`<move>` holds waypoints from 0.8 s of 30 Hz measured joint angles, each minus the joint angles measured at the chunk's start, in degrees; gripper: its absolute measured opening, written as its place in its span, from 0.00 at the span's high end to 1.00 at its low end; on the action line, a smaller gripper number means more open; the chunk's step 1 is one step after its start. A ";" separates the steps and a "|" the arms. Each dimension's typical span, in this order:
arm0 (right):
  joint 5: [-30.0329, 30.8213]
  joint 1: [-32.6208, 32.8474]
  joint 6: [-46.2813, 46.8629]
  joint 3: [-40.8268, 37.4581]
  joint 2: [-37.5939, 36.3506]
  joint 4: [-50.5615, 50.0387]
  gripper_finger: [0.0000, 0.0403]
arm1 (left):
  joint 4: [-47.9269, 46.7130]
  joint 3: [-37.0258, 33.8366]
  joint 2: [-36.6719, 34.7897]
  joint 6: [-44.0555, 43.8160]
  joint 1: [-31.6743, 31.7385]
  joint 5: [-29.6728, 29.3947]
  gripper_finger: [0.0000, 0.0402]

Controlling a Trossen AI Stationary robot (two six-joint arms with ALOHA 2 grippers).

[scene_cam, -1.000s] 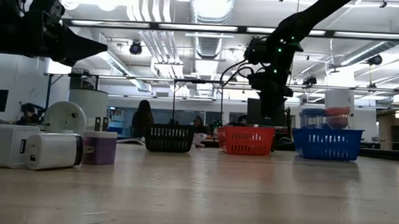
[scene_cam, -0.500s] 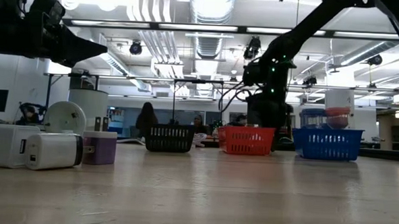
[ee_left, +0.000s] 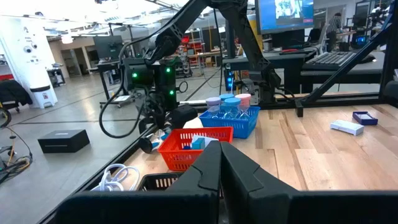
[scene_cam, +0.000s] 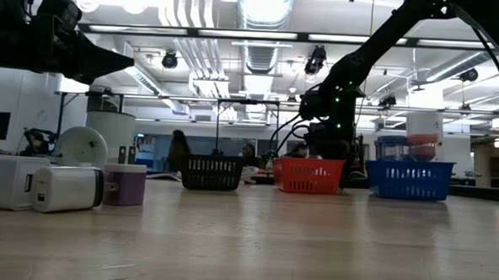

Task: Pick & Place Office items
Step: Put the blue hourglass into the blue bin

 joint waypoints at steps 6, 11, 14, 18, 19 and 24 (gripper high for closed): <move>-0.14 0.16 -4.43 0.00 0.79 0.63 0.19 | -0.09 0.00 0.00 0.04 0.00 0.00 0.99; -0.20 0.21 -4.94 0.00 0.80 0.62 0.27 | -0.15 0.00 0.00 0.07 -0.02 0.00 0.99; -0.23 0.23 -4.35 0.00 0.80 0.58 0.37 | -0.15 0.00 0.00 0.07 -0.02 0.00 0.99; -0.34 0.21 -3.51 0.00 0.78 0.53 0.52 | -0.15 0.00 0.00 0.07 -0.02 0.00 0.99; -0.34 0.21 -3.49 0.00 0.74 0.49 0.53 | -0.15 0.00 0.00 0.07 -0.02 0.00 0.99; -0.23 0.21 -2.89 0.01 0.71 0.43 0.54 | -0.15 0.00 0.00 0.07 -0.02 0.00 0.99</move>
